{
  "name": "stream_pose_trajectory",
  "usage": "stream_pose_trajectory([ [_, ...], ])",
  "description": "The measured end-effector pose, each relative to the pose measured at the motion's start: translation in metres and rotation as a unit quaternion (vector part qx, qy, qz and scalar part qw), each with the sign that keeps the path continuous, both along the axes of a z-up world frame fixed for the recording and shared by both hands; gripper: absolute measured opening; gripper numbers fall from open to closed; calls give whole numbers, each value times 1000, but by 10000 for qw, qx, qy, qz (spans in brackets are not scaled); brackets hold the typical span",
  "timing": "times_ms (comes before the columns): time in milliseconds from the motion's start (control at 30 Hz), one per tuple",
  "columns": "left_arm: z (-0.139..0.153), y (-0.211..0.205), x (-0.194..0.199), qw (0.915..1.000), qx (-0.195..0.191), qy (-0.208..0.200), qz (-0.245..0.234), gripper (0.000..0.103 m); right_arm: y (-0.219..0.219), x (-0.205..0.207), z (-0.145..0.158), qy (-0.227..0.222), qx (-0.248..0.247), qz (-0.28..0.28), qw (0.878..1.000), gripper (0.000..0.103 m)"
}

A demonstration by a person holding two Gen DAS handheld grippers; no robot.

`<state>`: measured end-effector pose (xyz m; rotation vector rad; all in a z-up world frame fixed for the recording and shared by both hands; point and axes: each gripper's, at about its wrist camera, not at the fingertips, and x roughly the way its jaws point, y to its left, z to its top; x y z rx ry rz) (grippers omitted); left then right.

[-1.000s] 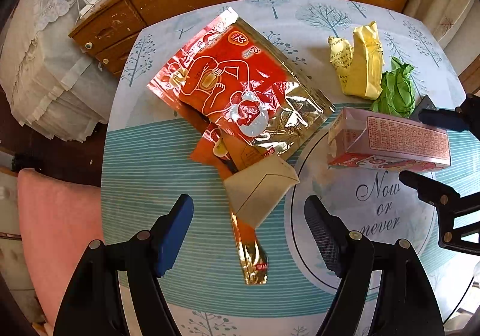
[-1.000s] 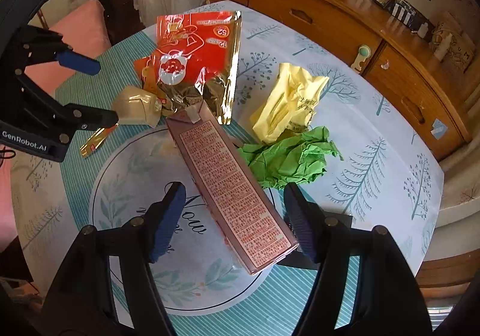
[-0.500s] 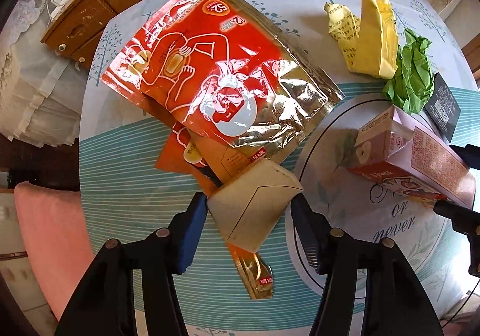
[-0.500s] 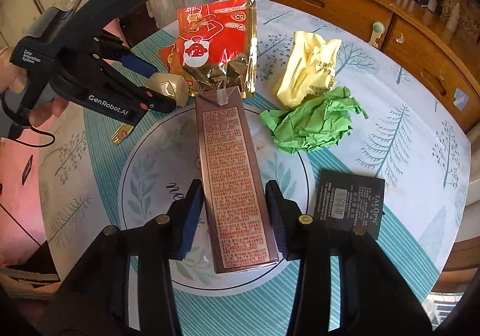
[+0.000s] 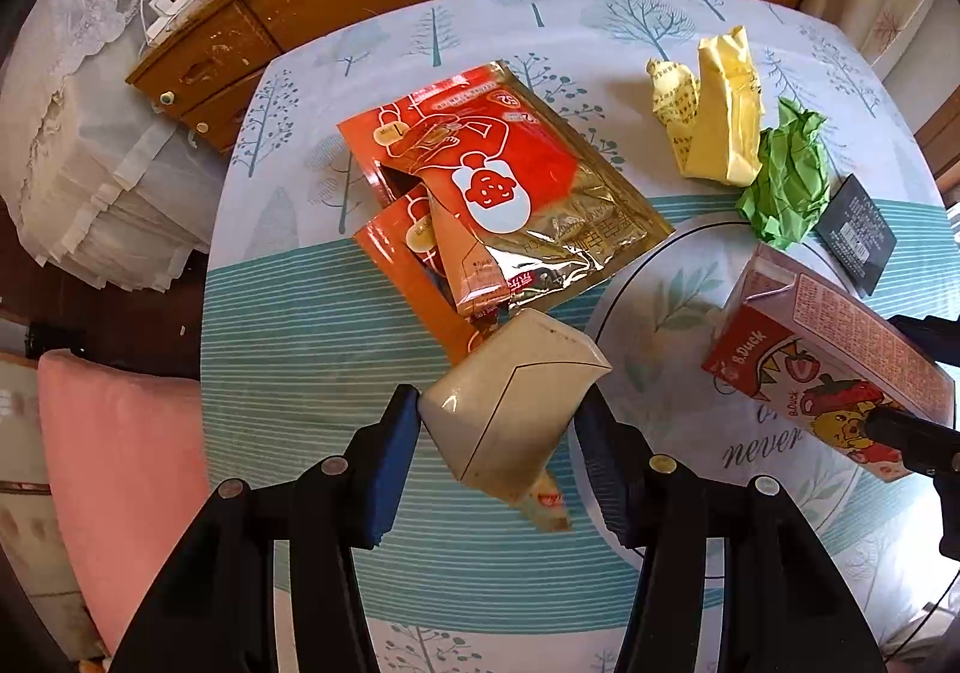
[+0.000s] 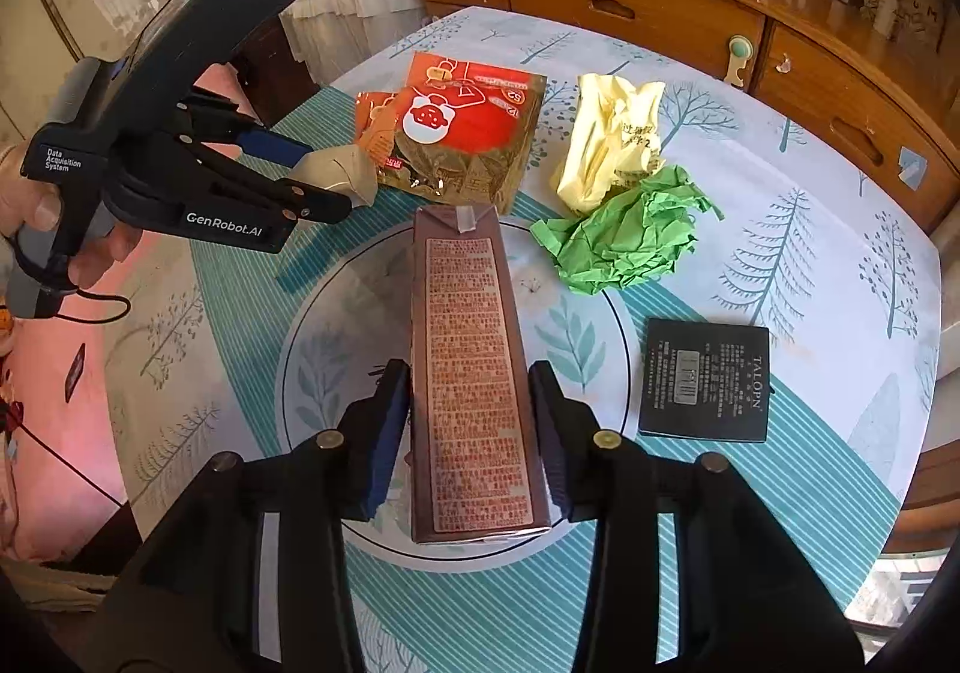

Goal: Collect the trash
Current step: 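Grasp the beige paper piece with the left tool while the right tool grasps the pink juice carton, then lift the beige paper with the left tool while the right tool lifts the pink carton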

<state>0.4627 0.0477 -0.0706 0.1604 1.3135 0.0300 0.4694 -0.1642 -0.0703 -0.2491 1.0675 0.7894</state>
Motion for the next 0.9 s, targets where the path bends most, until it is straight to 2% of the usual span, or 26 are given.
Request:
stream_pose_trajectory([
  [233,35,-12,-51,9994,-204,-253,115,53,-11,-22,22,68,283,-344,9990,36],
  [467,59,-25,-112,9962,-625,-324,504,53,-20,-63,42,123,323,-611,9975,36],
  [567,66,-30,-147,9941,-847,-373,568,53,-22,-86,52,134,361,-753,9964,36],
  [733,74,-33,-206,9935,-969,-336,486,53,-22,-132,70,235,425,-895,9948,36],
  [900,77,-23,-265,9938,-1038,-279,291,53,-11,-192,91,86,393,-1012,9941,36],
])
